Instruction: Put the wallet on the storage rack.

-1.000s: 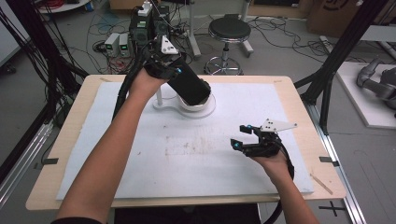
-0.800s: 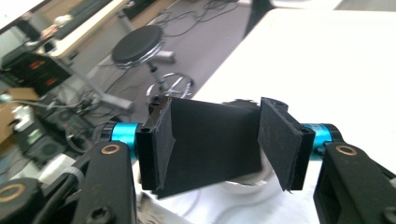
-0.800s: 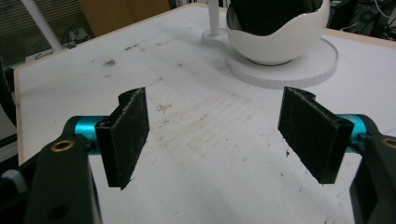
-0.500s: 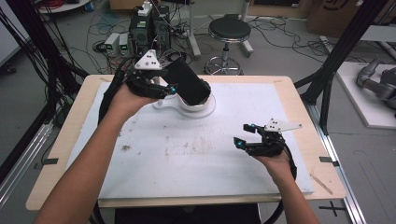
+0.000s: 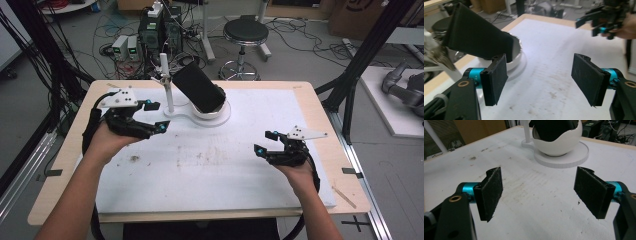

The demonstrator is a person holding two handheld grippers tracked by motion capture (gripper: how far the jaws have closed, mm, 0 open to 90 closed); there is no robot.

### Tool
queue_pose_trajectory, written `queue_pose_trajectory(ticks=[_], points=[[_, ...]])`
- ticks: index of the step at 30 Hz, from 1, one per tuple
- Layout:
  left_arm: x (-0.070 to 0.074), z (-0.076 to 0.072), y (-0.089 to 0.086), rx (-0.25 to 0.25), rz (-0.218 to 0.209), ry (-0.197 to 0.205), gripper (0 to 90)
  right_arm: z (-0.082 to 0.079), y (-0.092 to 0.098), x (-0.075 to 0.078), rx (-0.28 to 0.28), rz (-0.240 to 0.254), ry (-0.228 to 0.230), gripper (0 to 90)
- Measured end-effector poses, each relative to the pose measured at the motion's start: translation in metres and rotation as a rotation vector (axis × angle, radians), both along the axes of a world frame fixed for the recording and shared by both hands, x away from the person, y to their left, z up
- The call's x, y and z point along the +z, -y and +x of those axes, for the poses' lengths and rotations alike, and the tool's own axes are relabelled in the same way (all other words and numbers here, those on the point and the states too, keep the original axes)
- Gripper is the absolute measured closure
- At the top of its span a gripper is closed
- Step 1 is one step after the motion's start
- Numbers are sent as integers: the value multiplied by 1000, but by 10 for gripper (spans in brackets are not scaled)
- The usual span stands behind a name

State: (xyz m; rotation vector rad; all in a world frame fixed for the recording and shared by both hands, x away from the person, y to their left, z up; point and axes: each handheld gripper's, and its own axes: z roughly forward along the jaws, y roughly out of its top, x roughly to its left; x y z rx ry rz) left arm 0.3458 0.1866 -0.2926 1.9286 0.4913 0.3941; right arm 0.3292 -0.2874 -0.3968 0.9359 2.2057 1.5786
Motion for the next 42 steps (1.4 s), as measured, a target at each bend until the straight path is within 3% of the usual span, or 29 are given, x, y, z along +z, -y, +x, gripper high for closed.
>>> queue_pose_trajectory(ticks=[5,10,12,18,22,25,32,42], points=[[-19,-14,-12,-24,-42,-1,252,1,5,2,-22,2,5,222],[-51,-22,-26,-28,-84,-41,225,4,13,1,-49,0,11,216],[-55,-22,-29,-25,-81,-50,216,4,16,1,-61,0,8,214],[-80,-28,-48,8,-104,-40,188,7,24,-1,-87,-7,12,211],[-100,-23,-63,57,-121,-60,174,8,33,-3,-112,-16,4,209],[-104,-22,-61,55,-132,-73,171,9,37,-5,-125,-13,2,208],[-111,-21,-50,34,-110,-86,172,9,35,-5,-126,-22,0,209],[-111,-23,-53,39,-126,-86,172,10,31,-7,-117,-31,-7,209]])
